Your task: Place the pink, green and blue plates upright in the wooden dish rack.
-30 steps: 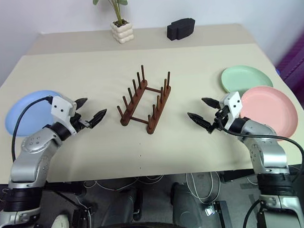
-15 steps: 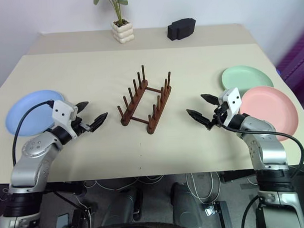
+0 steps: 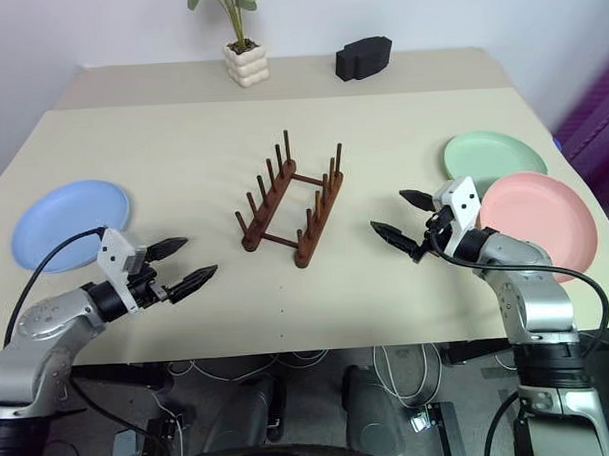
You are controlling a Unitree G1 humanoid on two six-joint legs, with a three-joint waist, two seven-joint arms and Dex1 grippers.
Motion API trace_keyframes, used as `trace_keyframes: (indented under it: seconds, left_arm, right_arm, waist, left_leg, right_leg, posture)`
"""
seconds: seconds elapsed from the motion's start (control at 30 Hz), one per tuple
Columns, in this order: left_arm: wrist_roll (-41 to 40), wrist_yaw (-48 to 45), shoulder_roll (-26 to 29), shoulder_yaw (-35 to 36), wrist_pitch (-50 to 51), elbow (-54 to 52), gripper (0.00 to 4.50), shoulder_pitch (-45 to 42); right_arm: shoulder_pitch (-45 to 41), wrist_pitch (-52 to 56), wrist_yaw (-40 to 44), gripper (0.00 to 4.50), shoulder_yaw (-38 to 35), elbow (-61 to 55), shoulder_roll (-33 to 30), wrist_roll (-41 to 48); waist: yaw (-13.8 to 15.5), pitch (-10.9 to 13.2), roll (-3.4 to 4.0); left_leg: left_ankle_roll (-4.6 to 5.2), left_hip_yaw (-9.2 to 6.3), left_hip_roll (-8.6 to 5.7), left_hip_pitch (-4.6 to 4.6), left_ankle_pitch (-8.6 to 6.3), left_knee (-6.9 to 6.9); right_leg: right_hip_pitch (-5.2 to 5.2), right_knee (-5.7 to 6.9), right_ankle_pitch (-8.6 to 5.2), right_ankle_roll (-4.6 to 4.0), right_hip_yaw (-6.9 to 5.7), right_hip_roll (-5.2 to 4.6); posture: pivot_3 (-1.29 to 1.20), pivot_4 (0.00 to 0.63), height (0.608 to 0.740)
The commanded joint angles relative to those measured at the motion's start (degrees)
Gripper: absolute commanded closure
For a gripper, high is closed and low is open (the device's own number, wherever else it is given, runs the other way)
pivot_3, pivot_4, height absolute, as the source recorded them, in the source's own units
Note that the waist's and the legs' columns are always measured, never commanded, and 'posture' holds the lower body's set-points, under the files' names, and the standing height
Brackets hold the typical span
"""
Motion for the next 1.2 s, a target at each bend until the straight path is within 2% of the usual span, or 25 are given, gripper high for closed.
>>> trace_keyframes:
  seconds: [0.03,0.13,0.37,0.5,0.8,0.87,0.93,1.13,1.2]
  left_arm:
    - [-1.18,-4.77,1.90,-3.48,1.24,-2.25,0.00,-1.02]
    - [1.80,-4.59,-1.00,-13.24,2.82,-3.40,0.00,-6.24]
    - [8.74,-1.84,-8.89,-25.49,3.12,3.59,0.00,-15.66]
    - [15.62,3.75,-12.79,-28.60,1.15,8.48,0.00,-19.03]
    - [19.53,11.66,-20.24,-28.64,2.48,12.02,0.00,-19.96]
    - [19.36,12.49,-21.27,-28.06,3.04,12.46,0.53,-19.96]
    - [19.25,12.67,-21.40,-27.66,3.09,12.61,1.33,-19.82]
    - [19.67,12.84,-21.29,-27.22,2.34,12.83,4.34,-19.46]
    - [20.25,13.12,-21.13,-27.19,1.94,13.06,4.43,-19.47]
  right_arm:
    - [1.88,-0.18,-1.96,0.03,-0.02,-4.57,1.47,0.29]
    - [5.62,0.30,-2.97,0.03,-1.23,-8.48,1.69,1.38]
    - [10.87,1.48,-6.75,0.03,-1.38,-14.82,3.44,1.84]
    - [12.96,2.14,-8.50,0.03,-1.84,-17.80,3.73,2.47]
    - [10.94,1.39,-8.33,0.03,-0.86,-15.61,3.78,2.14]
    - [10.02,1.13,-8.02,0.00,-0.02,-14.77,4.06,1.76]
    - [9.50,1.05,-7.90,0.00,0.39,-14.46,4.24,1.60]
    - [8.81,0.93,-7.62,0.00,0.67,-13.99,4.20,1.57]
    - [8.94,0.91,-7.72,0.00,0.79,-14.24,4.29,1.53]
  waist:
    - [0.03,0.00,0.00]
    - [0.82,-0.01,0.06]
    - [0.88,-0.03,0.08]
    - [1.08,-0.02,0.07]
    - [1.20,-0.05,0.09]
    - [1.23,-0.06,0.09]
    - [1.22,-0.06,0.09]
    - [1.26,-0.06,0.09]
    - [1.24,-0.06,0.09]
  left_leg:
    - [0.00,0.00,0.00,-0.02,0.00,0.00]
    - [0.00,-0.02,-0.05,-0.04,0.00,0.01]
    - [0.00,-0.02,-0.09,-0.04,0.00,0.11]
    - [0.00,-0.03,-0.10,-0.06,0.00,0.12]
    - [0.00,-0.04,-0.10,-0.05,0.00,0.19]
    - [0.00,-0.05,-0.10,-0.05,0.00,0.20]
    - [0.00,-0.05,-0.10,-0.05,0.00,0.21]
    - [0.01,-0.06,-0.12,-0.08,0.00,0.21]
    - [0.01,-0.06,-0.12,-0.08,0.00,0.21]
  right_leg:
    - [0.00,-0.03,0.00,0.00,0.00,0.00]
    - [0.00,-0.02,-0.01,0.00,0.00,-0.02]
    - [0.00,0.05,0.01,0.00,0.02,0.05]
    - [0.00,0.02,0.01,0.01,0.02,0.05]
    - [0.02,0.04,0.01,0.01,0.02,0.04]
    - [0.04,0.04,0.01,0.01,0.01,0.04]
    - [0.04,0.04,0.01,0.01,0.01,0.05]
    - [0.04,0.03,0.01,0.01,0.01,0.04]
    - [0.04,0.03,0.01,0.01,0.01,0.04]
  posture:
    - [0.00,0.150,0.737]
    - [0.00,0.150,0.737]
    - [0.00,0.150,0.737]
    - [0.00,0.150,0.737]
    - [0.00,0.150,0.737]
    - [0.00,0.150,0.737]
    - [0.00,0.150,0.737]
    - [0.00,0.150,0.737]
    - [0.00,0.150,0.737]
